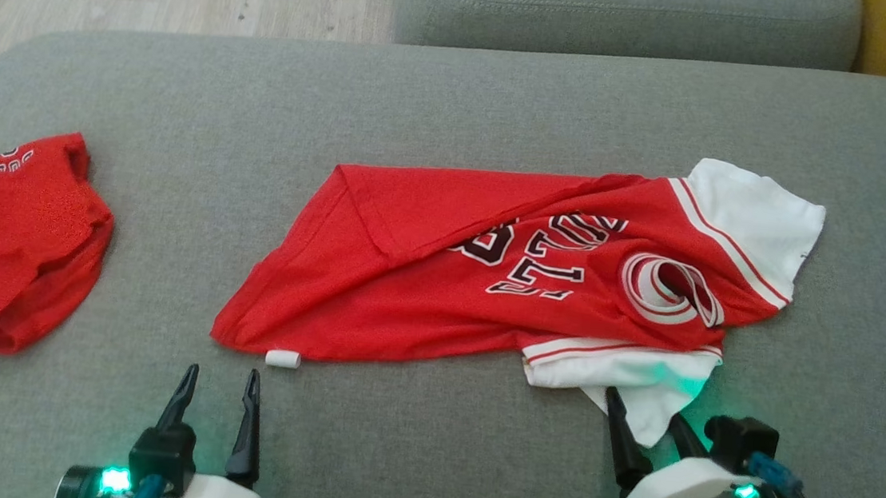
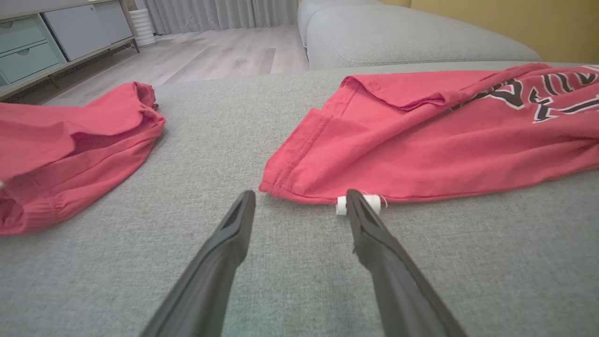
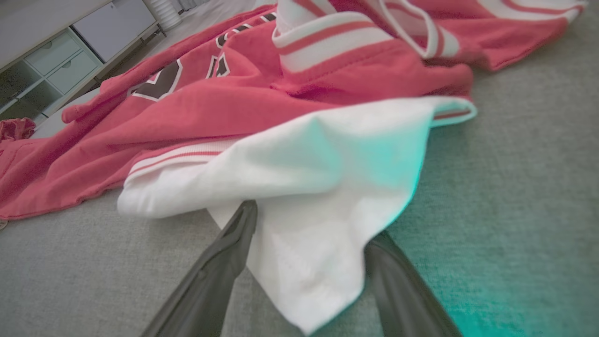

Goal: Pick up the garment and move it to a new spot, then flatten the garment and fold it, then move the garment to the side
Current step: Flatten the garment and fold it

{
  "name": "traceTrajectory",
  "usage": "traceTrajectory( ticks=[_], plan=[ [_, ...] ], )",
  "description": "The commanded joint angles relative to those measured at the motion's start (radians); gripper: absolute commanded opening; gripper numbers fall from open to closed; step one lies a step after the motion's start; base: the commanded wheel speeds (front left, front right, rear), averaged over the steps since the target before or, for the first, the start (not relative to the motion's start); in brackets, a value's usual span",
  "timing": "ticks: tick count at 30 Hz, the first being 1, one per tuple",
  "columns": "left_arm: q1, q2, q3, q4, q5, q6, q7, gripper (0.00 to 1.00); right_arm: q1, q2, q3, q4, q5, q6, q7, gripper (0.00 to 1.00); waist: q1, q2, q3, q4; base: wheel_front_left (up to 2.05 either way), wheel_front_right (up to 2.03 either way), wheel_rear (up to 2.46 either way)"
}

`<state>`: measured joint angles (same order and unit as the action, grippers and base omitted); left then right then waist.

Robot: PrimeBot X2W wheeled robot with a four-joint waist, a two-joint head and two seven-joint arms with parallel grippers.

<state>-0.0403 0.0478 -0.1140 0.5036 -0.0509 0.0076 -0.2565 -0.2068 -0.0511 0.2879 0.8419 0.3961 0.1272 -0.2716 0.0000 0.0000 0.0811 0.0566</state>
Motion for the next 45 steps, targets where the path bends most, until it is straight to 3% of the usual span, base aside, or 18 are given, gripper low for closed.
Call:
traceTrajectory(
  ticks=[1, 3, 4, 5, 7, 8, 13, 18, 23, 45],
  plan=[
    [-0.028, 0.002, 0.025, -0.024, -0.004, -0.002, -0.005, 1.0, 0.043, 0.001, 0.025, 0.017, -0.008, 0.003, 0.01, 1.0, 0.0, 0.0, -0.006, -0.008, 0.0, 0.0, 0.0],
    [-0.023, 0.002, 0.025, -0.022, -0.01, -0.003, -0.005, 1.0, 0.059, 0.001, 0.03, 0.016, -0.005, 0.003, 0.01, 1.0, 0.0, 0.0, -0.011, -0.02, 0.0, 0.0, 0.0],
    [-0.021, 0.002, 0.025, -0.021, -0.012, -0.002, -0.005, 1.0, 0.062, 0.001, 0.035, 0.015, -0.004, 0.003, 0.01, 0.95, 0.0, 0.0, -0.011, -0.027, 0.0, 0.0, 0.0],
    [-0.021, 0.002, 0.024, -0.021, -0.014, -0.002, -0.005, 1.0, 0.062, 0.001, 0.04, 0.016, -0.003, 0.003, 0.01, 0.82, 0.0, 0.0, -0.011, -0.033, 0.0, 0.0, 0.0],
    [-0.026, 0.002, 0.021, -0.019, -0.016, -0.002, -0.005, 1.0, 0.055, 0.001, 0.049, 0.015, 0.004, 0.003, 0.01, 0.43, 0.0, 0.0, -0.008, -0.043, 0.0, 0.0, 0.0],
    [-0.029, 0.002, 0.019, -0.019, -0.017, -0.002, -0.005, 1.0, 0.049, 0.001, 0.052, 0.013, 0.011, 0.003, 0.01, 0.0, 0.0, 0.0, -0.006, -0.046, 0.0, 0.0, 0.0],
    [-0.047, 0.002, 0.017, -0.015, -0.015, -0.004, -0.005, 1.0, 0.02, 0.001, 0.035, -0.018, 0.019, 0.003, 0.01, 0.0, 0.0, 0.0, 0.003, -0.056, 0.0, 0.0, 0.0],
    [-0.043, 0.002, 0.03, -0.024, -0.026, 0.0, -0.005, 1.0, 0.036, -0.002, -0.052, -0.054, -0.016, 0.003, 0.01, 0.0, 0.0, 0.0, -0.004, -0.074, 0.0, 0.0, 0.0],
    [-0.033, 0.002, 0.053, -0.025, -0.064, 0.01, -0.005, 1.0, 0.086, -0.047, -0.131, -0.114, -0.045, 0.003, 0.01, 0.0, 0.0, 0.0, -0.003, -0.105, 0.0, 0.0, 0.0],
    [-0.104, 0.002, 0.033, 0.133, -0.252, -0.055, -0.005, 1.0, 0.082, -0.104, -0.088, -0.205, -0.019, 0.003, 0.01, 0.0, 0.0, 0.0, 0.053, -0.178, 0.0, 0.0, 0.0]
  ],
)
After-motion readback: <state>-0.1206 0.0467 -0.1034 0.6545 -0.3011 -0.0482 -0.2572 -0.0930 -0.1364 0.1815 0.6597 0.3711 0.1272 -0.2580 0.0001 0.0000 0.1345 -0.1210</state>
